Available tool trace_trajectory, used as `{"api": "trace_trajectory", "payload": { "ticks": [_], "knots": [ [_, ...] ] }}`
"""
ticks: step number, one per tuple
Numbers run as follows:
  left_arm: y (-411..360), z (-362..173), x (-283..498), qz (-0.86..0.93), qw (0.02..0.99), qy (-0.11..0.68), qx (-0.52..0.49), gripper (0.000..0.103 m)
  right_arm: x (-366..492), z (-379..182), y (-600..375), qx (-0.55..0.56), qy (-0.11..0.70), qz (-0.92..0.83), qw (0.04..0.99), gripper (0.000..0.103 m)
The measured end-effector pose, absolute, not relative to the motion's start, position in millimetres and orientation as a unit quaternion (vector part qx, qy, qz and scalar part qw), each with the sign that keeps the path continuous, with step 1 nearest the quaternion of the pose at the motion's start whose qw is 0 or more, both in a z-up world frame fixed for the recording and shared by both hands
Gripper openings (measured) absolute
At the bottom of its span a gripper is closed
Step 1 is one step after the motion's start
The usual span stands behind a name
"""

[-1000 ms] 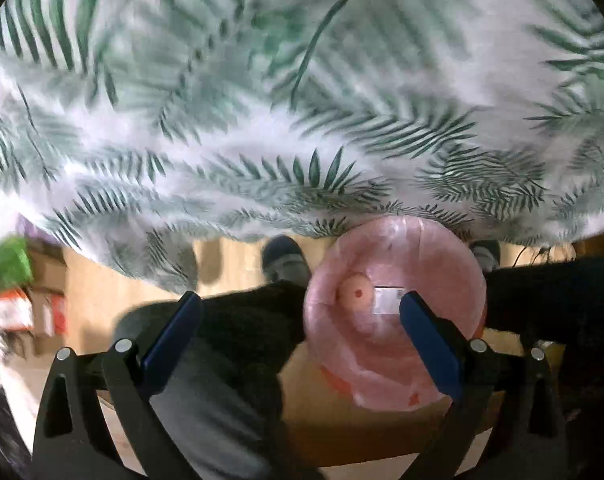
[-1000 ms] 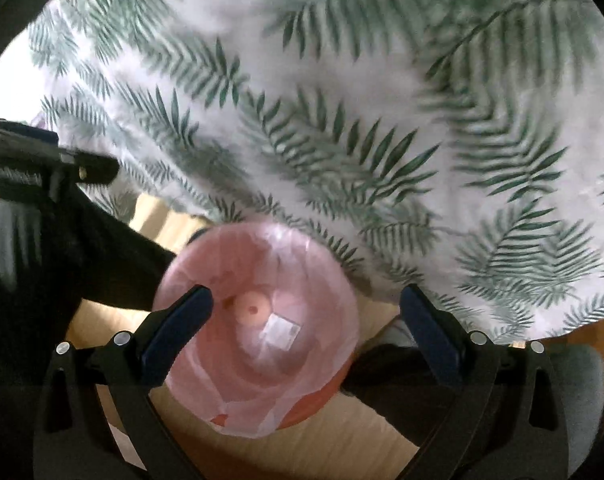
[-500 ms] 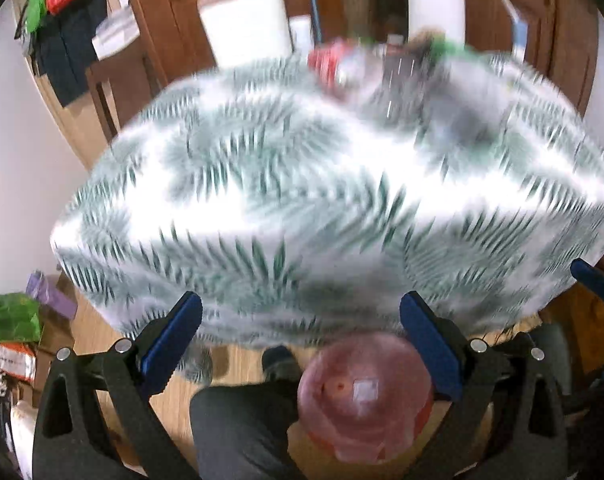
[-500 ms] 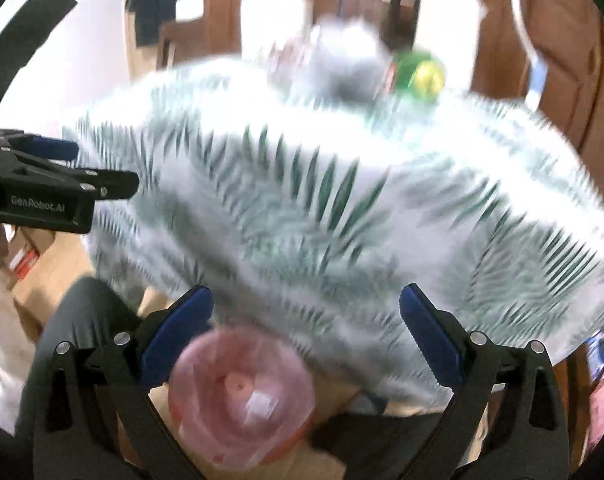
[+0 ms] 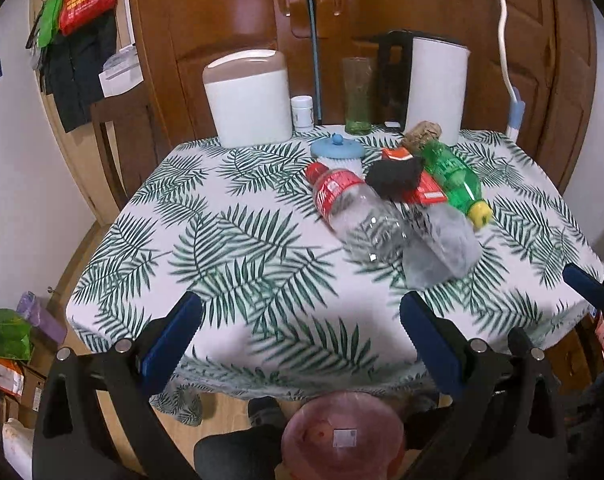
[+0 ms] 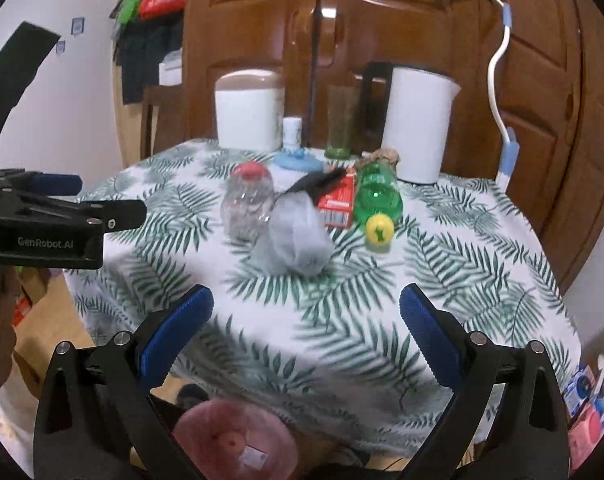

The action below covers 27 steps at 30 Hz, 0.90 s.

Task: Collect trash
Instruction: 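Grasp the red-labelled plastic bottle with the left tool while the right tool grasps the white plastic bag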

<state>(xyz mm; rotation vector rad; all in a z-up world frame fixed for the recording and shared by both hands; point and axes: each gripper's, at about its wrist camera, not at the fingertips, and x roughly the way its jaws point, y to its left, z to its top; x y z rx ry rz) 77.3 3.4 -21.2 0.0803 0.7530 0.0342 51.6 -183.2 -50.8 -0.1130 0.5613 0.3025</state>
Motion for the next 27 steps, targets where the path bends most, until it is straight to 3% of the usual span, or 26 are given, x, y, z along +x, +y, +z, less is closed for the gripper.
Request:
{"api": "trace_trajectory", "payload": {
  "ticks": [27],
  "knots": [
    [-20, -65, 217, 0.010, 0.901, 0.433, 0.038, 0.098, 125, -87, -163, -0.061, 0.315, 0.162, 0.933, 0.097]
  ]
}}
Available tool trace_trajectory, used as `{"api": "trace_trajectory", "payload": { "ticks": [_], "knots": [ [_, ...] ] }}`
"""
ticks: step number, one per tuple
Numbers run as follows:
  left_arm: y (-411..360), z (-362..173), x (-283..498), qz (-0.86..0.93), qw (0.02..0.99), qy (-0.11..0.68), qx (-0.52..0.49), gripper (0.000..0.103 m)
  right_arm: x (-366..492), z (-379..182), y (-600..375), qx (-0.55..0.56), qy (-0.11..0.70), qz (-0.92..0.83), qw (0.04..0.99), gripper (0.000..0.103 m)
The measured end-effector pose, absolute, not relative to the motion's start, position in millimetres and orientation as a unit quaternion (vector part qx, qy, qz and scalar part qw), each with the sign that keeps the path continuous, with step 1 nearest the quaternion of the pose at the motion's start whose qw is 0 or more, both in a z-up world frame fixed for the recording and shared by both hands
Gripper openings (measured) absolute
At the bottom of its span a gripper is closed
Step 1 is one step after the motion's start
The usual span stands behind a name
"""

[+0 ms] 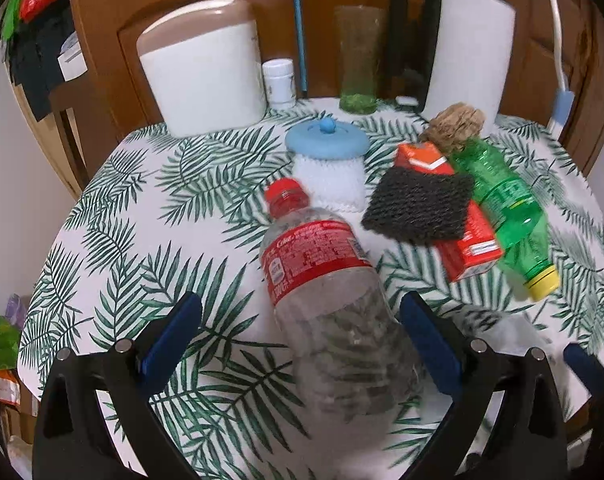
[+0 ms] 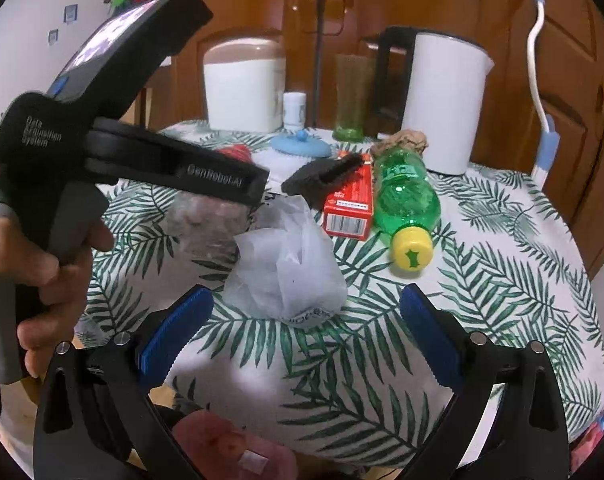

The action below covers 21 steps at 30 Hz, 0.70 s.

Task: Collect trash
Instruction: 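Grasp the red-labelled plastic bottle with the left tool while the right tool grasps the white plastic bag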

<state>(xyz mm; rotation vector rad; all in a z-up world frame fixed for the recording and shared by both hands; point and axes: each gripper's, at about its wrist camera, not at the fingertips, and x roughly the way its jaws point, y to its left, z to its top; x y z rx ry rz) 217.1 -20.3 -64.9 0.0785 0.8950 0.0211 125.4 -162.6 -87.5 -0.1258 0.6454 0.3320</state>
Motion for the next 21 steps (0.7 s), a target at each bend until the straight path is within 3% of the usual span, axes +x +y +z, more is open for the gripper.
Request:
{"api": "trace_trajectory", "payload": {
  "ticks": [21],
  "knots": [
    [13, -90, 239, 0.011, 0.889, 0.458, 0.030, 0.098, 161, -94, -144, -0.070, 0.330, 0.168, 0.926, 0.096]
  ]
}}
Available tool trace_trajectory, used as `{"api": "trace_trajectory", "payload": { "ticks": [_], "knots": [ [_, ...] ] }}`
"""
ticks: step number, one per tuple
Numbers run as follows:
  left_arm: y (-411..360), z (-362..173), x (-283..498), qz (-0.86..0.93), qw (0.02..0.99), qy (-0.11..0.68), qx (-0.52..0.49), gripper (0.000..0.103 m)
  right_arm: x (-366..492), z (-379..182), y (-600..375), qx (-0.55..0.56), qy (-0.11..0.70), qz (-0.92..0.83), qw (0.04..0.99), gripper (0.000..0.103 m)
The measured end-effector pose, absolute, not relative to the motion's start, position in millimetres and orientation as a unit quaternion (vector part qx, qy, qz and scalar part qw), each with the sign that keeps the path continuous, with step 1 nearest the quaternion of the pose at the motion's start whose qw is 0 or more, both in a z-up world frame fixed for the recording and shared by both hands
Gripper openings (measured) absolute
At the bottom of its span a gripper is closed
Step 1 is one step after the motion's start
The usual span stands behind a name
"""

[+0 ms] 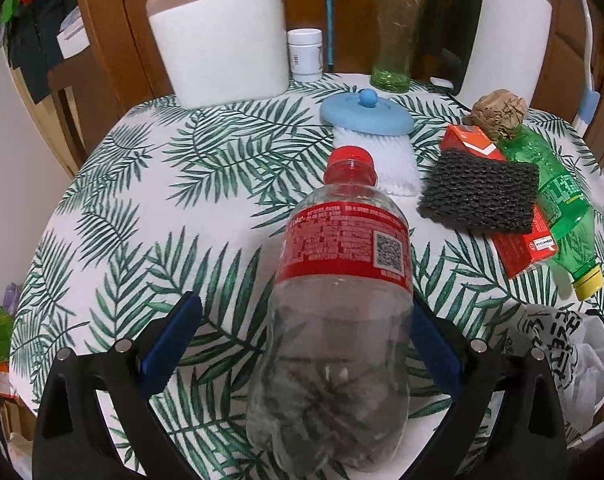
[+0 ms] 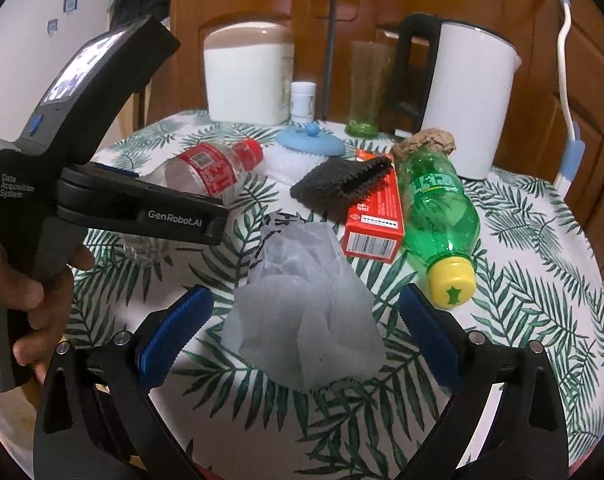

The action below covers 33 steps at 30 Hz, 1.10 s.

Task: Collect trash
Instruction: 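Grasp the red-labelled plastic bottle with the left tool while the right tool grasps the white plastic bag, then carry the bottle and bag with both tools down over the pink bin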

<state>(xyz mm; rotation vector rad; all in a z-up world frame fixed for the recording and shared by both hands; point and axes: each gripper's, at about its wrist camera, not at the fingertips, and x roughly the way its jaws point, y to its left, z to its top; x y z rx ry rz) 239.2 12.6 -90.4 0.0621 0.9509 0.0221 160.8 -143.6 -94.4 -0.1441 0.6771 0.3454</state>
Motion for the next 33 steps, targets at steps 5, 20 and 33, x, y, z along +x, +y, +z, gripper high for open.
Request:
{"api": "trace_trajectory", "payload": {
  "ticks": [5, 20, 33],
  "knots": [
    [9, -91, 240, 0.003, 0.892, 0.449, 0.043, 0.098, 170, -98, -141, -0.065, 0.341, 0.170, 0.922, 0.088],
    [7, -94, 238, -0.004, 0.897, 0.440, 0.045, 0.084, 178, -106, -132, -0.078, 0.364, 0.175, 0.911, 0.055],
    [5, -94, 228, 0.001, 0.900, 0.433, 0.050, 0.062, 174, -108, -133, -0.082, 0.354, 0.180, 0.914, 0.050]
  ]
}}
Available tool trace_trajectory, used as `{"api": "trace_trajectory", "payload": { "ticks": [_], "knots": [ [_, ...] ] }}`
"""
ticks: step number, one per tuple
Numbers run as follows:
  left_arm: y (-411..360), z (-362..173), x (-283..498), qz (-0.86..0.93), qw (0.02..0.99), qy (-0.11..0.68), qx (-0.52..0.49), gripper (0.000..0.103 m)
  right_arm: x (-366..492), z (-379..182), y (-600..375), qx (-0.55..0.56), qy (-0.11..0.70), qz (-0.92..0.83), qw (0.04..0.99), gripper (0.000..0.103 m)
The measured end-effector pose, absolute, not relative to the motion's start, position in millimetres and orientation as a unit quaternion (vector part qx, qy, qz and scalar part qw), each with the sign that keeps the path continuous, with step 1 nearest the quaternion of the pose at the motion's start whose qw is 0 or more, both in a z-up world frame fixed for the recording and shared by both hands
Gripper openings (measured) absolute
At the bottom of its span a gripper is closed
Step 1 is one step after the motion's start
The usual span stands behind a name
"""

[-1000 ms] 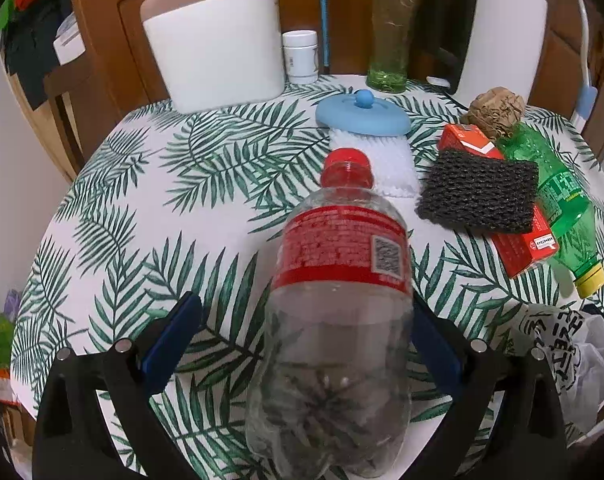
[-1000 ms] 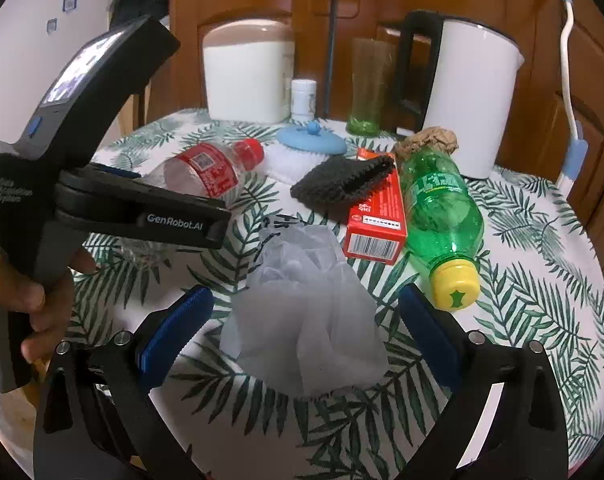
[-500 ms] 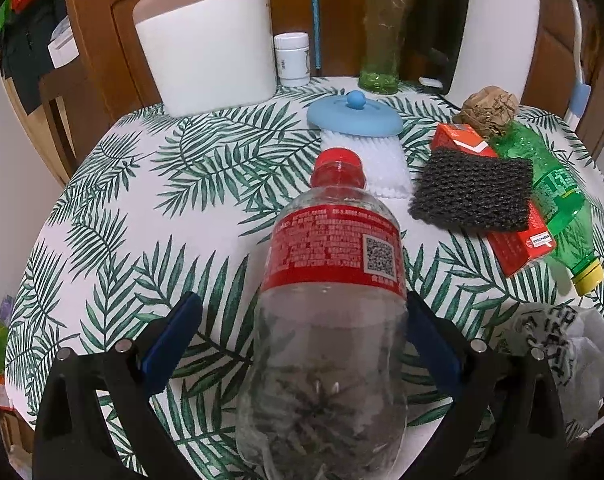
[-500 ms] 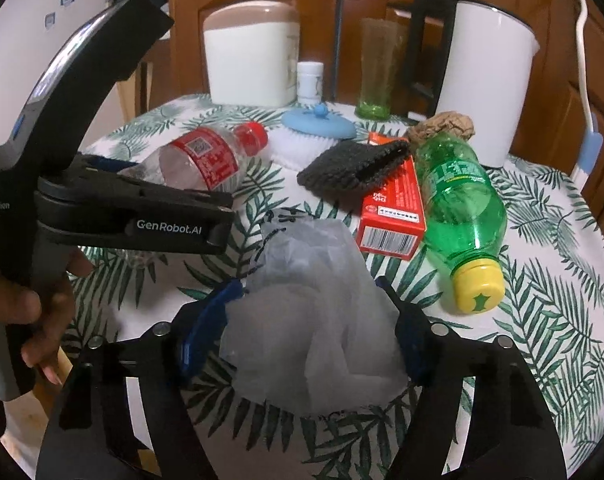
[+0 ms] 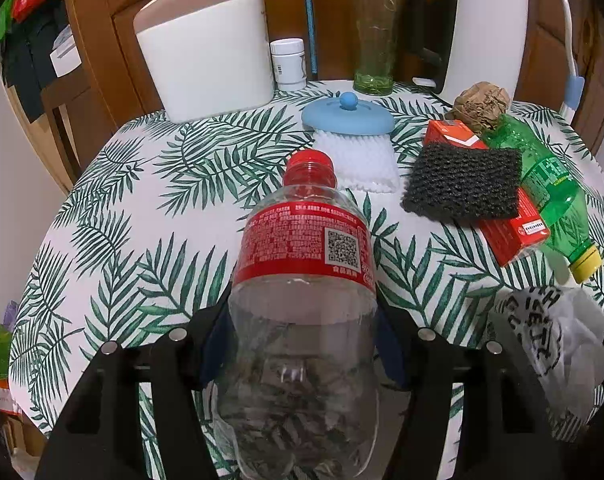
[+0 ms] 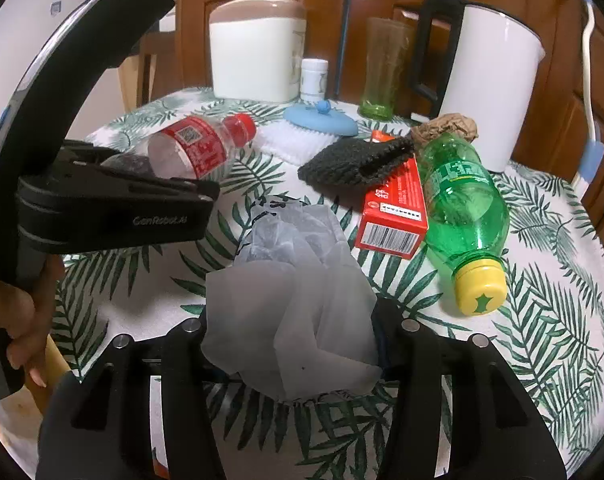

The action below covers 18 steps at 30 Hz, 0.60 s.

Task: Collect trash
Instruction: 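Carry the bottle and bag with both tools down over the pink bin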

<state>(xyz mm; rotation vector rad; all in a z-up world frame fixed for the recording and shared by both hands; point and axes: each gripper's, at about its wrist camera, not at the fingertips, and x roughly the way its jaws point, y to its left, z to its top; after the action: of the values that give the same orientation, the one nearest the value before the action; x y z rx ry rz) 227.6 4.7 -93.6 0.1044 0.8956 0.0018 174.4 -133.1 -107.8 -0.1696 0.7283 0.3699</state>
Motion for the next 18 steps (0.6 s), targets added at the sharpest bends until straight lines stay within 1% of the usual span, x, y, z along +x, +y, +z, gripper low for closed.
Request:
{"api": "trace_trajectory", "payload": {
  "ticks": [18],
  "knots": [
    [3, -84, 193, -0.006, 0.904, 0.423, 0.052, 0.062, 151, -95, -154, -0.056, 0.342, 0.190, 0.919, 0.049]
  ]
}}
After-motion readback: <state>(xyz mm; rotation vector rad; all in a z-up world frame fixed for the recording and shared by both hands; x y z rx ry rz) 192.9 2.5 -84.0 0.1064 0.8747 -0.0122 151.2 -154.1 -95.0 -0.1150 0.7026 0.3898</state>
